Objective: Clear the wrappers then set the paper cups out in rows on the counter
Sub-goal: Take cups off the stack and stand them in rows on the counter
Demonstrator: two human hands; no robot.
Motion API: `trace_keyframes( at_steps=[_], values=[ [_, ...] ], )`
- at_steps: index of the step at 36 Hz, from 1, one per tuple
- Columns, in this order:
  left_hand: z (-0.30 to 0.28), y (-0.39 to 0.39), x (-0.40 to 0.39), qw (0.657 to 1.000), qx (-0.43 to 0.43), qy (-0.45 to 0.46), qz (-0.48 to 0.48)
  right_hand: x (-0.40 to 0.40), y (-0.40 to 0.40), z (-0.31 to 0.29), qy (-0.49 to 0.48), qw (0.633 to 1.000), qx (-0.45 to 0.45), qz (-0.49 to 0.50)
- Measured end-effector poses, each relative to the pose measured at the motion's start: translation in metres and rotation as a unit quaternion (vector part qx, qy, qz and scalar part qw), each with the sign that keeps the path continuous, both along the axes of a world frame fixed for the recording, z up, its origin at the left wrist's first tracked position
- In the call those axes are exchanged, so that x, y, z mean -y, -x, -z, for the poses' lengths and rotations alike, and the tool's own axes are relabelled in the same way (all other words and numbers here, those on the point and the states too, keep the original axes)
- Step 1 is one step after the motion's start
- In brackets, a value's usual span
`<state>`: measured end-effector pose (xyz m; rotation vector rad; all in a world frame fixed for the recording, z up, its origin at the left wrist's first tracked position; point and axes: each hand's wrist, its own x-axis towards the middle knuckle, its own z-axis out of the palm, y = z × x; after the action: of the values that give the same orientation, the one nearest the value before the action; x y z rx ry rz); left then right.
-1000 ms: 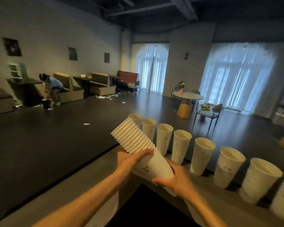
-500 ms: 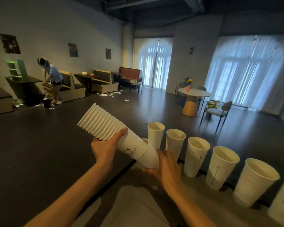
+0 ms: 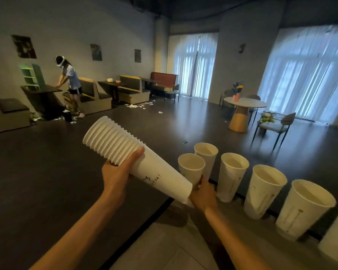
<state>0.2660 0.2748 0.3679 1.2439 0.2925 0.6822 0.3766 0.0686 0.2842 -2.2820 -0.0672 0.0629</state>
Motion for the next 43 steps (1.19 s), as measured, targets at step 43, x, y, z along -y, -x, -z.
trace_keyframes(
  at_steps=[43],
  values=[
    [-0.027,0.011,0.031,0.993,0.010,0.093,0.070,0.087,0.071,-0.002,-0.082,0.993,0.060,-0.065]
  ],
)
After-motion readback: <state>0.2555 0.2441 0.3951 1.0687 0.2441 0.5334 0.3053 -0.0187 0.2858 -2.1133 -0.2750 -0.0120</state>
